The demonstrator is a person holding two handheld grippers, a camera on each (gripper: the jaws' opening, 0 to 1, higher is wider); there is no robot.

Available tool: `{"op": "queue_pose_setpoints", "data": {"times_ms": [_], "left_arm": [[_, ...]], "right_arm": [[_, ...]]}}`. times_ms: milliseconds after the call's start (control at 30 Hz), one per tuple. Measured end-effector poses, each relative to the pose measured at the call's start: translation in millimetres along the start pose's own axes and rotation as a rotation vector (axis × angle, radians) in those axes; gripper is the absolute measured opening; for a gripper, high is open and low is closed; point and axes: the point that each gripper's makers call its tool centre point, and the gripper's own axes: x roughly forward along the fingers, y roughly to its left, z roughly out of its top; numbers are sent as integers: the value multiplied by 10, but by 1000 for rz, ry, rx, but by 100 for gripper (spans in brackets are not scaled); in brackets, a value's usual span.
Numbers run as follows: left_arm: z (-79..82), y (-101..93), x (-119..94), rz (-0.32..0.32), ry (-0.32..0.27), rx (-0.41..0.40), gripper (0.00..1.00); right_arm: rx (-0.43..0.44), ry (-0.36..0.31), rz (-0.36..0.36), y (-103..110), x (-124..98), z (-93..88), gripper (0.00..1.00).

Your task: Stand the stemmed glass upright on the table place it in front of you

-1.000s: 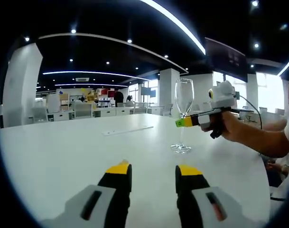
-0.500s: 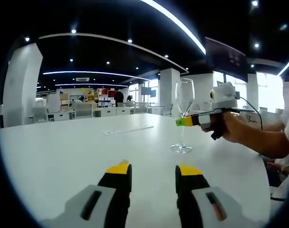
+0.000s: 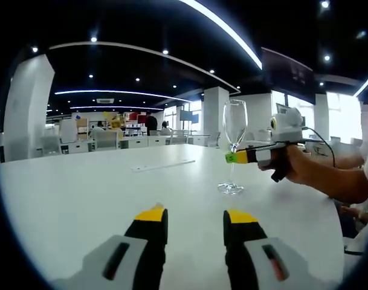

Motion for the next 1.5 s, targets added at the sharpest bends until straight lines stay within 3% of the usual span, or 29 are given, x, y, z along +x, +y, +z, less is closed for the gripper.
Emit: {"op": "queue_pose_setpoints", "data": {"times_ms": [700,1500], "left_arm": [[-4,2,6,3,3,0,37],[-15,-38,24,-6,14,2,37]], "right_arm": [[-16,-25,-13,15,-186,27,27],[-20,-62,-32,127,-659,97,27]]}}
